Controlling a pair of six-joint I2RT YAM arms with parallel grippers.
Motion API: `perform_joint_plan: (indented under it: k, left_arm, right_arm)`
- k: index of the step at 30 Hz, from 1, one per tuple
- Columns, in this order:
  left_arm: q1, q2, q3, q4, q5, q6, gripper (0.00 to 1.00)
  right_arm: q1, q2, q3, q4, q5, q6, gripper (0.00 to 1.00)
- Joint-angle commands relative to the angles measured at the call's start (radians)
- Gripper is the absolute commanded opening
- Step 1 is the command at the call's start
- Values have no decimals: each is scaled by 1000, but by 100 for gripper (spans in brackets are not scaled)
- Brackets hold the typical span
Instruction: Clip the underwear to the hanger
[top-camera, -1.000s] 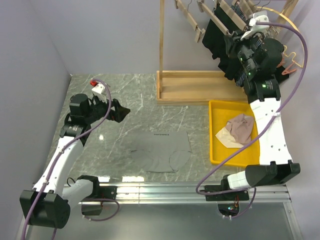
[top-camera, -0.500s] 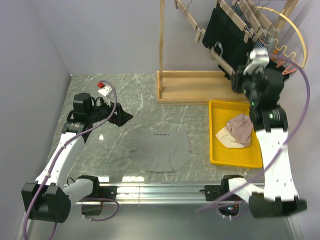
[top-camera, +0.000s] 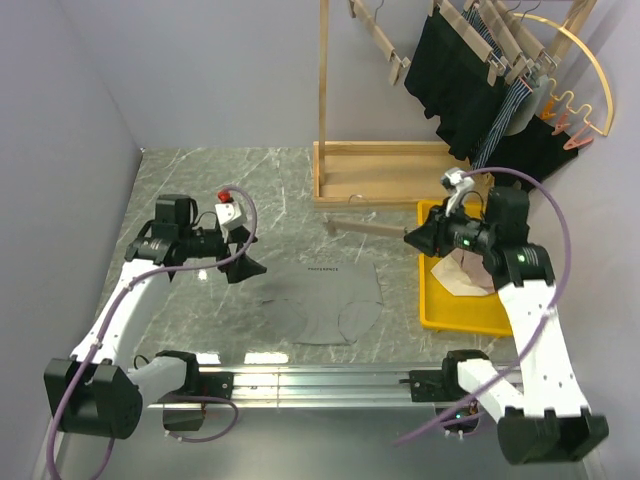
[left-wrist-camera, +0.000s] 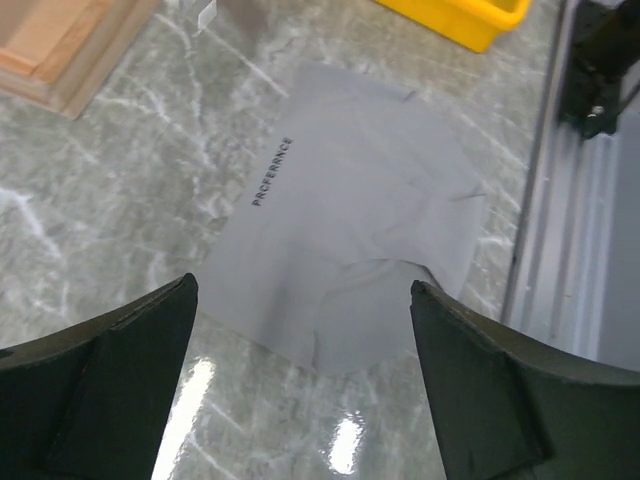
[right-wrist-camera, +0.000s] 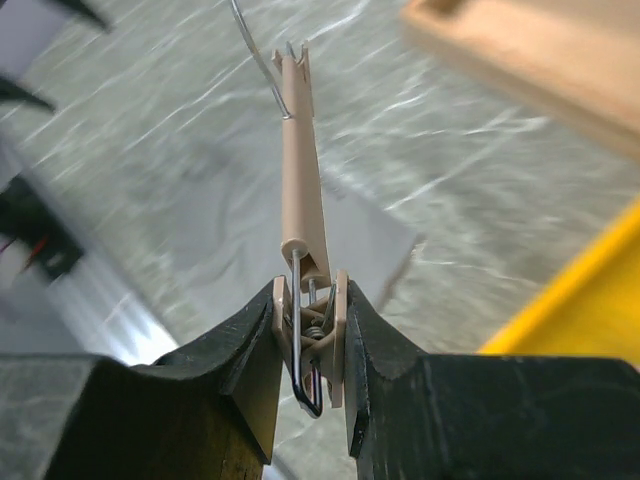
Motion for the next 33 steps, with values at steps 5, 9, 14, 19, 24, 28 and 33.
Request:
perform_joint_plan:
  k: [5, 9, 14, 19, 24, 28, 33]
  left_arm:
    - [1, 179, 235, -199, 174, 33, 96]
    - [1, 221, 256, -130, 174, -86, 98]
    - [1, 274, 260, -155, 210, -73, 95]
    - [-5, 307, 249, -153, 240, -33, 93]
    - [-10, 333, 246, -217, 282, 62, 90]
    - [-36, 379, 286, -439, 340, 280, 91]
    - [-42, 492, 336, -717, 392, 635, 88]
  right_arm:
    - [26, 195, 131, -127, -304, -223, 0]
    - [59, 259, 172, -118, -341, -243, 0]
    - [121, 281, 208, -156, -365, -295, 0]
    - [161, 296, 231, -202, -378, -346, 0]
    - [173, 296, 236, -214, -396, -356, 0]
    - [177, 307, 250, -221, -401, -355, 0]
    - [179, 315, 256, -224, -422, -347, 0]
